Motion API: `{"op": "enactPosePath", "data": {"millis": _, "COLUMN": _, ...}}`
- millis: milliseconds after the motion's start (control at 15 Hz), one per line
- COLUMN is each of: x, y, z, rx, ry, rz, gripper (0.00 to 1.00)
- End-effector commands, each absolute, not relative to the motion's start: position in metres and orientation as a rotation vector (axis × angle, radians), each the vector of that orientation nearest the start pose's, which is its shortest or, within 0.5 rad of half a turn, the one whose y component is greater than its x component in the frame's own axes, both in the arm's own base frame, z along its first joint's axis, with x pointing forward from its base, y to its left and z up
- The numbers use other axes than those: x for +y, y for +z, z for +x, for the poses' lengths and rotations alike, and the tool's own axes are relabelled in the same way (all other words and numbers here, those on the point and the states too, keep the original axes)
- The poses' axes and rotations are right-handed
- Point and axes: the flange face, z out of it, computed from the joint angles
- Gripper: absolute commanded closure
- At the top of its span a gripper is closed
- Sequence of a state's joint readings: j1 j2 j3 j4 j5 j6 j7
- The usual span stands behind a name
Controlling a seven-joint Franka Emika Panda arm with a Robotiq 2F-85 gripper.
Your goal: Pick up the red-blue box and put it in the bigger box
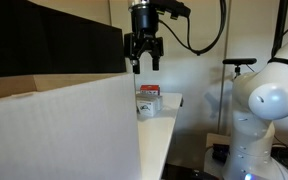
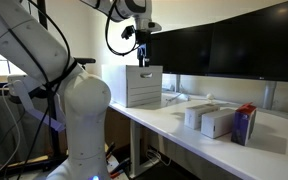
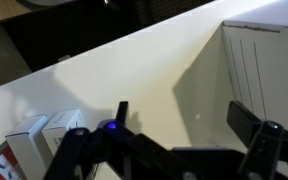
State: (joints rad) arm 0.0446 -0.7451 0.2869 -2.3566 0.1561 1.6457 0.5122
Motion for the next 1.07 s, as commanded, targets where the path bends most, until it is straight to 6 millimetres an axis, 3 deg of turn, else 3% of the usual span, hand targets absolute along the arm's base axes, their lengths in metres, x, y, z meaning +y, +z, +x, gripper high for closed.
{"op": "enactPosePath", "data": {"millis": 0, "x": 0.143, "y": 0.571, "z": 0.303, "rx": 0.412, "ry": -0.029, "rz": -3.162, "gripper": 0.00}}
{"op": "enactPosePath", "data": {"millis": 600, "x": 0.131, "y": 0.599, "z": 0.301, "rx": 0.438, "ry": -0.156, "rz": -3.187, "gripper": 0.00}}
{"op": "enactPosePath", "data": {"millis": 1000, "x": 0.092, "y": 0.627, "z": 0.311, "rx": 0.469, "ry": -0.286, "rz": -3.182, "gripper": 0.00}}
